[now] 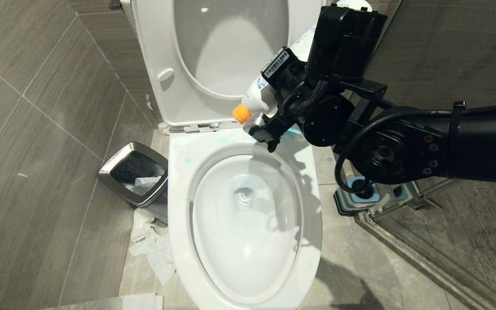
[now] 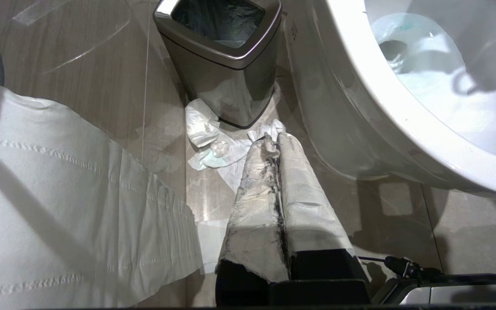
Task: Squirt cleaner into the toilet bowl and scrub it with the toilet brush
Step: Pour in the cleaning agent
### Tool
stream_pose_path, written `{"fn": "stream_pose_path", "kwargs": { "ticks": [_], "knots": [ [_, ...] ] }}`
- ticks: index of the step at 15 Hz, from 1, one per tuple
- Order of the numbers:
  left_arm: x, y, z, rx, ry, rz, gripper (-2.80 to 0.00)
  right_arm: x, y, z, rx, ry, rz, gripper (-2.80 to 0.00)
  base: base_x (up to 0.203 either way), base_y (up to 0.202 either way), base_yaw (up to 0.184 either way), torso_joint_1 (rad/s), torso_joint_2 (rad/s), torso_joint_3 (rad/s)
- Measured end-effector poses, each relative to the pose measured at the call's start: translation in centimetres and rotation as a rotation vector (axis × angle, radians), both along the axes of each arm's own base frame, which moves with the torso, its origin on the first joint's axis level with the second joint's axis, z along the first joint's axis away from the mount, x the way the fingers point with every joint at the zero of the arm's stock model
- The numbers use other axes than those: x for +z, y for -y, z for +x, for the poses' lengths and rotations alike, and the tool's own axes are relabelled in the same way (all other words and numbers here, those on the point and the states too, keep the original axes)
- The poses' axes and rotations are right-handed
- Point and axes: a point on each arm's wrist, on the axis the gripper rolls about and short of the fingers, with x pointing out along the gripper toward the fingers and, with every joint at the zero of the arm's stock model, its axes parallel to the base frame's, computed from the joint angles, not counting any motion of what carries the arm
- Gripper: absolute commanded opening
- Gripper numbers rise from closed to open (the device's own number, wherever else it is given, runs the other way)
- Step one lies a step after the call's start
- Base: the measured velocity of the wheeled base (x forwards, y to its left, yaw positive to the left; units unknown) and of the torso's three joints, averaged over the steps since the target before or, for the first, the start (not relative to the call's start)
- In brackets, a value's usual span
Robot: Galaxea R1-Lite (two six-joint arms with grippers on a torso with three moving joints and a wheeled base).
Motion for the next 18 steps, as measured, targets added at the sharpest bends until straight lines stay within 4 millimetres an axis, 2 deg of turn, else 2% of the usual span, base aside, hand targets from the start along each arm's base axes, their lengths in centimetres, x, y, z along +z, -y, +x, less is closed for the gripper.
{"fn": "stream_pose_path", "kwargs": {
  "ticks": [4, 10, 18],
  "knots": [
    [0.0, 0.0, 0.0, 0.0, 0.0, 0.001, -2.8, 0.0, -0.2, -0.3, 0.01, 0.007, -0.047, -2.8, 0.0, 0.0, 0.0, 0.0, 0.0, 0.0],
    [0.0, 0.0, 0.0, 0.0, 0.0, 0.001, -2.8, -0.3, -1.3, -2.0, 0.053, -0.008, -0.06, -2.8, 0.0, 0.0, 0.0, 0.0, 0.0, 0.0],
    [0.0, 0.0, 0.0, 0.0, 0.0, 0.0, -2.8, -0.2, -1.1, -2.6, 0.033, 0.004, -0.164, -2.8, 0.0, 0.0, 0.0, 0.0, 0.0, 0.0]
  ]
}}
